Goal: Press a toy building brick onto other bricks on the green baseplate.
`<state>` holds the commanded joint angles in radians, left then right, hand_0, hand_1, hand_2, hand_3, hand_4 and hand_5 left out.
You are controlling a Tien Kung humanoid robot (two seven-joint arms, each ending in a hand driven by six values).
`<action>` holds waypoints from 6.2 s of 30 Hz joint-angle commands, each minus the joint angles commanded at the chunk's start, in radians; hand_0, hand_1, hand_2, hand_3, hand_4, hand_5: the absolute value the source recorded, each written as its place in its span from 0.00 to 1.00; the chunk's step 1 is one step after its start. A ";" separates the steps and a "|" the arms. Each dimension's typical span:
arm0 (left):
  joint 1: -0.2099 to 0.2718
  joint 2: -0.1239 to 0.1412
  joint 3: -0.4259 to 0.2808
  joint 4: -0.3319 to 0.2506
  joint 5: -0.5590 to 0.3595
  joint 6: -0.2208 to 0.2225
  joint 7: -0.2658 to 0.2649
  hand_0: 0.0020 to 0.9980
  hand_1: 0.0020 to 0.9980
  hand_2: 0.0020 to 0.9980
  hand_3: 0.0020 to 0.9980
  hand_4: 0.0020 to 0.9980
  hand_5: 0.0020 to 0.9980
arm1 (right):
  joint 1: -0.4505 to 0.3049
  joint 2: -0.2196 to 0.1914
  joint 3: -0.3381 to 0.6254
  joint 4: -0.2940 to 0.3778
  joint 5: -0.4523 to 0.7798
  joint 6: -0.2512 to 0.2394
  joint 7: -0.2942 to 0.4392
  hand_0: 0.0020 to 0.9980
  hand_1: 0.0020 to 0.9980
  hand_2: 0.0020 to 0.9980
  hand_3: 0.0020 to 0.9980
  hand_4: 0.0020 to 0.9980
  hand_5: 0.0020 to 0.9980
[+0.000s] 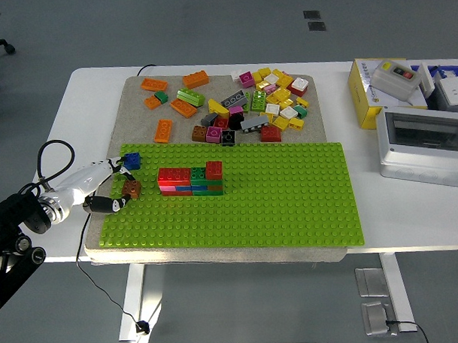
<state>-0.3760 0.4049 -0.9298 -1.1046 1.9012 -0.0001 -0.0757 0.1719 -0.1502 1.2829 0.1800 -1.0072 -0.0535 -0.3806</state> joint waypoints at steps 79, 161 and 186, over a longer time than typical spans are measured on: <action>-0.110 -0.169 0.023 -0.173 -0.113 -0.130 0.222 1.00 1.00 0.97 0.57 0.62 0.23 | -0.011 -0.004 0.003 0.000 0.021 -0.018 0.024 0.71 0.64 0.42 0.74 0.61 1.00; -0.139 -0.197 0.065 -0.073 -0.153 -0.093 0.162 1.00 0.99 0.97 0.70 0.65 0.26 | -0.009 -0.003 -0.018 0.000 0.042 -0.018 0.041 0.70 0.64 0.40 0.74 0.61 1.00; -0.139 -0.196 0.063 -0.070 -0.150 -0.105 0.162 1.00 1.00 0.99 0.74 0.70 0.31 | -0.010 -0.004 -0.021 0.000 0.042 -0.019 0.044 0.70 0.64 0.40 0.74 0.61 1.00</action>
<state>-0.5146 0.2091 -0.8663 -1.1750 1.7512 -0.1055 0.0865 0.1620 -0.1545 1.2620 0.1800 -0.9651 -0.0720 -0.3370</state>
